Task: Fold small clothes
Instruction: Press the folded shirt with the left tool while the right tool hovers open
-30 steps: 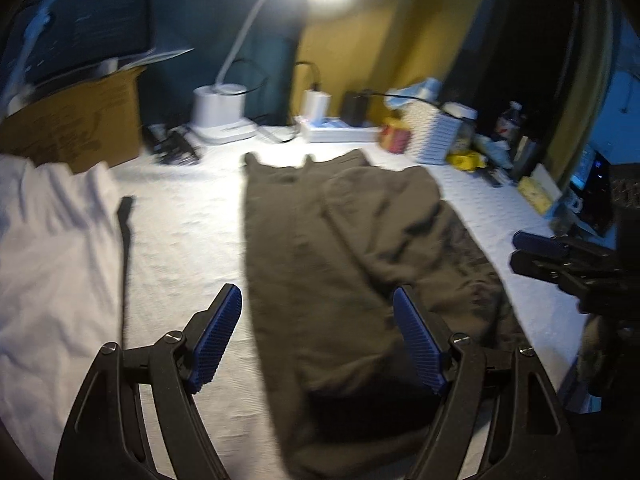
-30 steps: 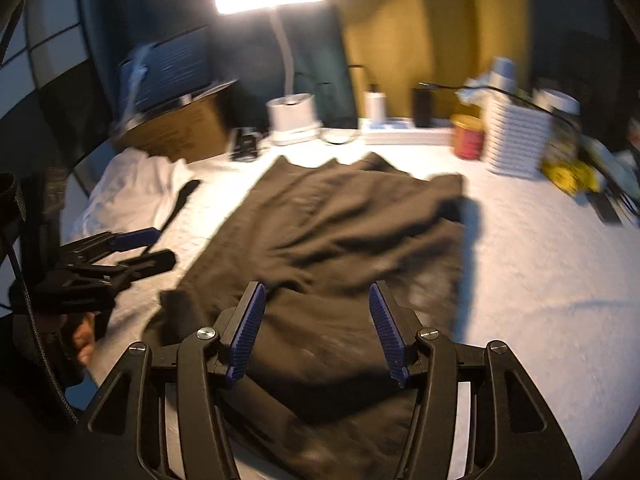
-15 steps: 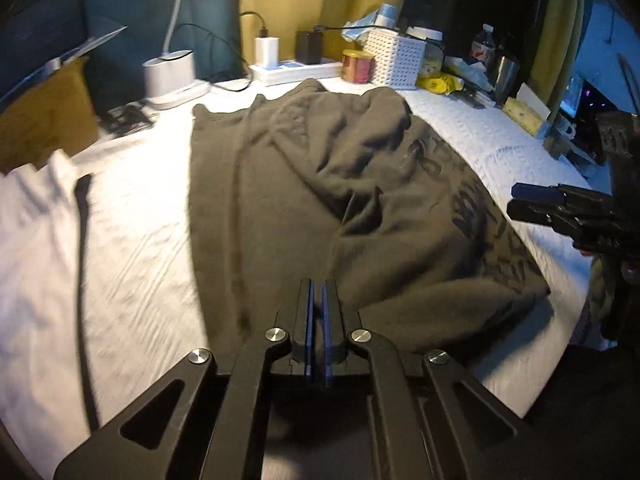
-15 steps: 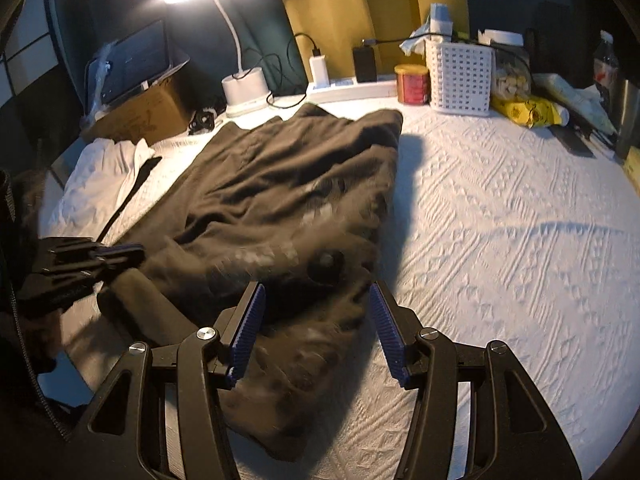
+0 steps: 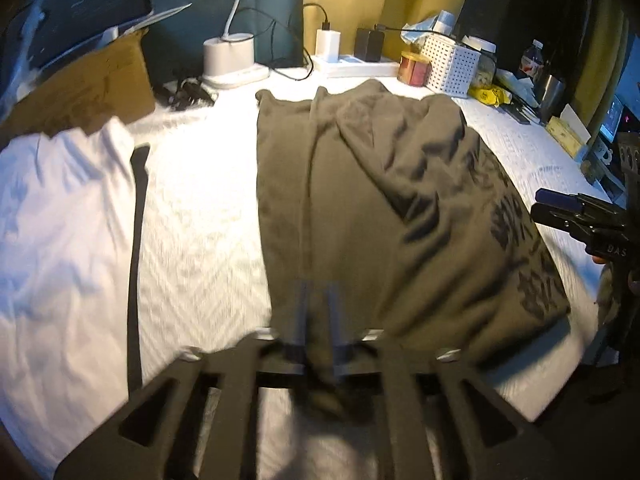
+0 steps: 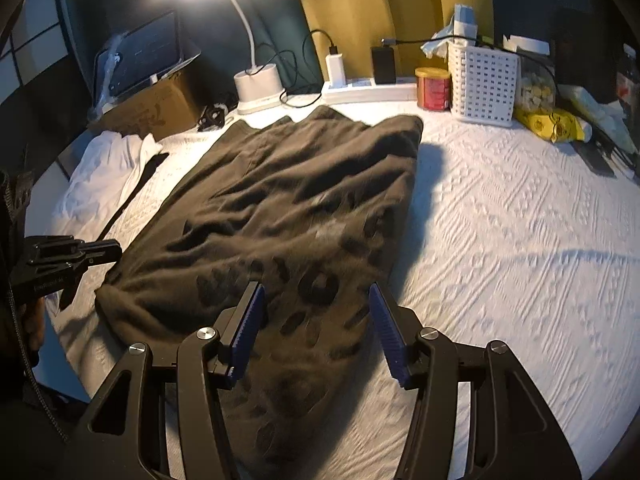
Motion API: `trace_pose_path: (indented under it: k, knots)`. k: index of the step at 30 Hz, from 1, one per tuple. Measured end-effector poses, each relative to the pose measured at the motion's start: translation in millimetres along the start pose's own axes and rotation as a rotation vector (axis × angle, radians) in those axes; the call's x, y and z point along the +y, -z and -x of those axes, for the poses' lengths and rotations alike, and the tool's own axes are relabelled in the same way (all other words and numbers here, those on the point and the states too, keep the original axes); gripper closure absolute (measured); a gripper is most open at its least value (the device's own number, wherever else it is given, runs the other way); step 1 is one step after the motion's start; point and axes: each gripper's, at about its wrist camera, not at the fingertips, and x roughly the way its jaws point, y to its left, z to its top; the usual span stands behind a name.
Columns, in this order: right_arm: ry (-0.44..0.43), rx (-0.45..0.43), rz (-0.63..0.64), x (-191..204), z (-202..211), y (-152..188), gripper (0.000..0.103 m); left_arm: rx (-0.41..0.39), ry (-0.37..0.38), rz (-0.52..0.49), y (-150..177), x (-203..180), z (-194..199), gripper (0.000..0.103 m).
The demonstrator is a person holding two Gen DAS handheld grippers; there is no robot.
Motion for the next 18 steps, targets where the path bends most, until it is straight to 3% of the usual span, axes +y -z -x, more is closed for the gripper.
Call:
trace_pose_path:
  k: [1,3,18]
  knots:
    - [0.003,-0.004,-0.001,-2.5,-0.3,-3.3,0.045,-0.01,0.01,0.002,-6.0,0.5,-2.1,0.04]
    - [0.012,-0.01,-0.007,-8.3,-1.6,-9.9,0.045,-0.032,0.031,0.012,-17.1,1.9,-5.6,0.032]
    - [0.078,-0.001,-0.075,-56.9,-32.2,-47.4,0.045,-0.053,0.099,-0.089,-104.7,8.2,-76.8,0.033]
